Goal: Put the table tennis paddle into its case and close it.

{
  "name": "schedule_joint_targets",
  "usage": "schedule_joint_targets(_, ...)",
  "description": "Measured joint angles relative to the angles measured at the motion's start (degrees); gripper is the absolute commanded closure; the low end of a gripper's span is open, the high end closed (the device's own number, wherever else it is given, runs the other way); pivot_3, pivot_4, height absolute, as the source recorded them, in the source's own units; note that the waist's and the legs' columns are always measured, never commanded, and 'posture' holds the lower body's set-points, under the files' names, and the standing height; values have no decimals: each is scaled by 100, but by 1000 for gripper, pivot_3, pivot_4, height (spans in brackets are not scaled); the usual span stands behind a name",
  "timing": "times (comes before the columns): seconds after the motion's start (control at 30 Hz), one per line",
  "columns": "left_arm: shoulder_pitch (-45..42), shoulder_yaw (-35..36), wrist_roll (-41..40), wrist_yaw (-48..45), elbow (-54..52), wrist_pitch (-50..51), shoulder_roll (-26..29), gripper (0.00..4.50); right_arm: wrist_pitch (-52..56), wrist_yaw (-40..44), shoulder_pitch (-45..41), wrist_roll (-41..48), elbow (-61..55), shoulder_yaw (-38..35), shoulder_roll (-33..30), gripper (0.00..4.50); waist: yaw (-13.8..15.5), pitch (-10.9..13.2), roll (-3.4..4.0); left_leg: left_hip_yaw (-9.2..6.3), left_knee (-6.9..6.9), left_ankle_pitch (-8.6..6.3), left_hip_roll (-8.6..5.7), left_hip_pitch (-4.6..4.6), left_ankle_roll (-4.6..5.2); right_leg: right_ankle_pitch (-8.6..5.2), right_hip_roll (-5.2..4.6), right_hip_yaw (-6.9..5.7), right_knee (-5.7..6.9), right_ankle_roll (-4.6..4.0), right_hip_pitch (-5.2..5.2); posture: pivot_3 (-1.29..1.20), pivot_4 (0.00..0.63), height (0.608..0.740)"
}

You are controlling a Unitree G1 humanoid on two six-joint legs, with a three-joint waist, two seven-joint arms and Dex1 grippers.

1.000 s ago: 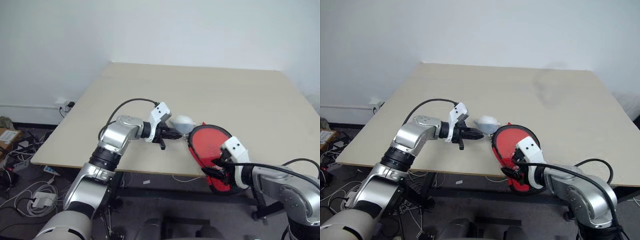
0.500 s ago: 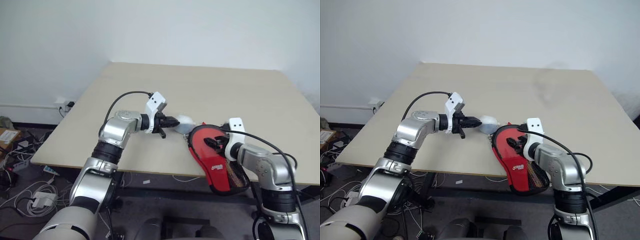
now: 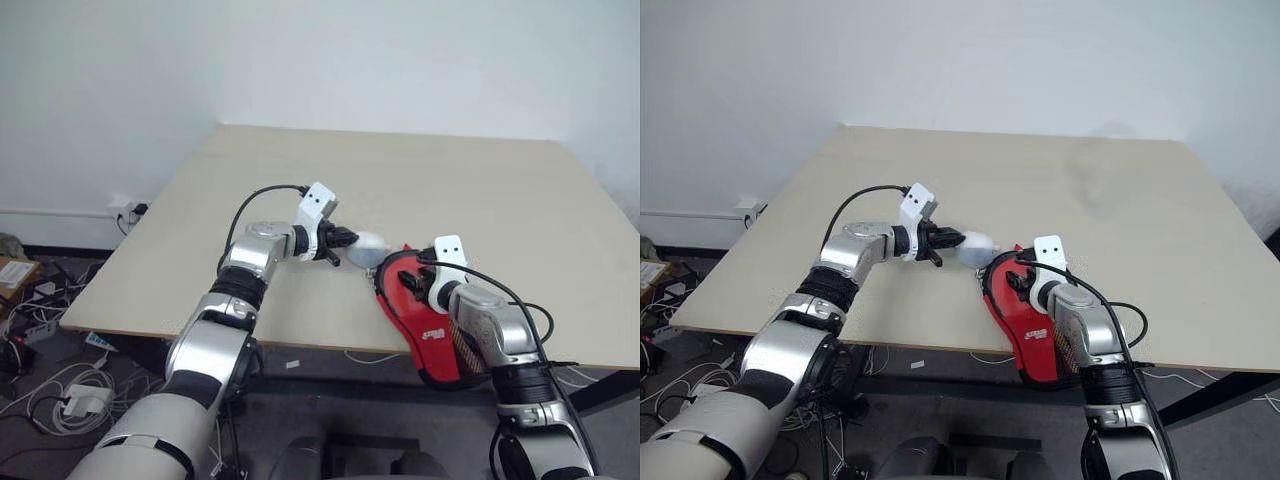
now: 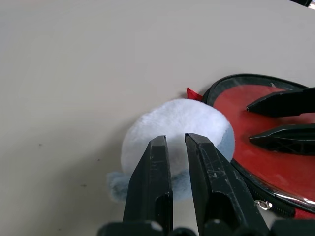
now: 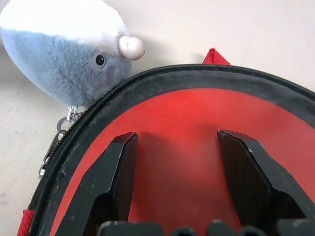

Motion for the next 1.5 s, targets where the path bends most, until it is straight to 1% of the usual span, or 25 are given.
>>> schedule_joint_targets(0.03,-15,27,-2,-39,81,-18,-23,3966,-21,1,0,-27,9,23,-2,1727,-1,0,0,0,0,0,0,0,0,0,0,0,0,0,0,0,0,715)
schedule_joint_targets(0.13,-81,157,-23,-176,313,-4,-176,3442,-86,-6,0,-172,40,90,7,1680,3,-1,-2,-5,3,0,-1,1,0,0,-1,-6,0,0,0,0,0,715)
schedule_joint_targets(0.2,-188,265,-23,-150,522,2,-252,2832,-99,-8,0,-194,49,90,30,1680,0,-2,-4,-6,3,0,-1,1,0,0,-1,-7,-1,0,0,0,0,715)
schedule_joint_targets(0.37,-495,498,-46,-239,899,213,-383,1083,-113,-27,6,-271,51,92,64,1680,-1,-3,-5,-7,3,0,-1,1,0,0,-1,-8,1,0,1,0,0,715)
schedule_joint_targets(0.5,-578,488,34,-255,1166,232,-474,1083,-117,-40,22,-309,37,90,80,1680,1,-4,-6,-9,3,0,-2,2,0,0,-2,-10,2,0,2,0,0,715)
schedule_joint_targets(0.67,-673,526,137,131,1478,101,-564,1083,-107,-51,43,-352,24,73,83,1680,12,-7,-12,-18,6,0,-8,3,0,0,-6,-16,2,0,7,0,0,715)
schedule_joint_targets(0.77,-725,670,142,392,1591,43,-606,1083,-97,-54,42,-358,22,60,98,1680,12,-8,-13,-20,6,0,-9,2,0,0,-7,-17,3,0,7,0,0,715)
schedule_joint_targets(0.83,-772,739,142,499,1606,21,-603,1083,-94,-57,42,-361,21,48,116,1680,10,-8,-13,-20,6,0,-9,2,0,0,-7,-17,4,0,6,0,0,715)
schedule_joint_targets(1.1,-830,855,144,452,1594,-9,-416,1083,-85,-113,41,-374,39,45,158,1680,3,-8,-13,-20,6,0,-9,3,0,0,-7,-19,4,0,5,0,0,715)
schedule_joint_targets(1.33,-974,1071,227,1254,1860,-99,-392,1083,77,-64,46,-354,-50,27,173,1680,5,-9,-15,-22,6,0,-10,2,-1,0,-8,-20,6,-1,5,0,0,715)
schedule_joint_targets(1.5,-974,1175,224,1227,1992,-57,-483,1083,178,4,128,-358,-199,29,154,1680,5,-10,-15,-23,6,-1,-11,2,-1,0,-8,-24,6,-1,6,0,0,715)
